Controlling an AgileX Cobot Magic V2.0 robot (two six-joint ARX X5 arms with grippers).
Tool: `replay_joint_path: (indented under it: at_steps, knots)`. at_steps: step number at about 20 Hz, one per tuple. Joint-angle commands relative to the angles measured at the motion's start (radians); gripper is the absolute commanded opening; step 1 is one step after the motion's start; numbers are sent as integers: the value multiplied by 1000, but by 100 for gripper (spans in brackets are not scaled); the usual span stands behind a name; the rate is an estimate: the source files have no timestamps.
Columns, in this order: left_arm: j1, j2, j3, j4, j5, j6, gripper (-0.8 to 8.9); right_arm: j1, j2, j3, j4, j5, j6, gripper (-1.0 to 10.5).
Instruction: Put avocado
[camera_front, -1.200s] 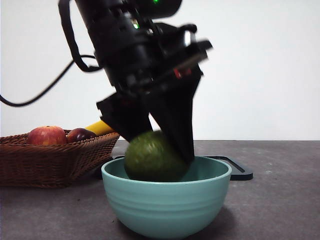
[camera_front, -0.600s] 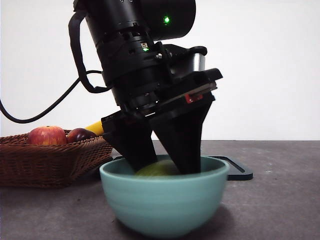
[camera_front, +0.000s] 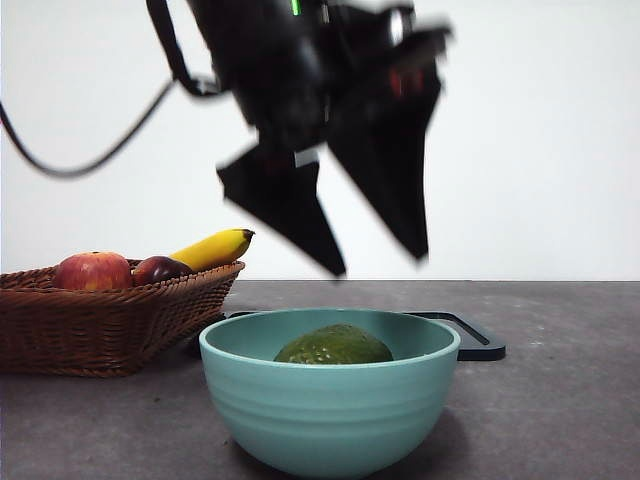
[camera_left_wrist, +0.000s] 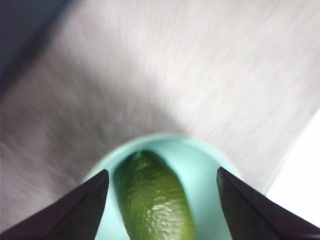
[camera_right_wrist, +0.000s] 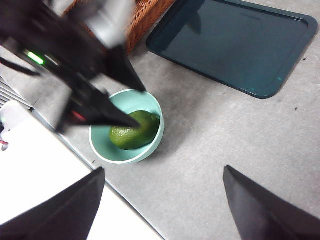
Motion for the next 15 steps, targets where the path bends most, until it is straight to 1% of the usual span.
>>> replay_joint_path:
  at_steps: [1,6,12,13,15]
  knots:
    - [25,-60,20,3,1,-1,350,4,7,18,10,2,10,380]
    - [179,-237,20,-1,1,0,347,4,28,18,10,1,10,380]
    - [411,-417,16,-134,3,66,347,5,85,18,43,1,10,380]
    - [444,-442,14,-160,10,74,347,5,98,18,52,1,10,380]
    - [495,-494,-9,-185,73,80,347,5,130,18,76,1,10,380]
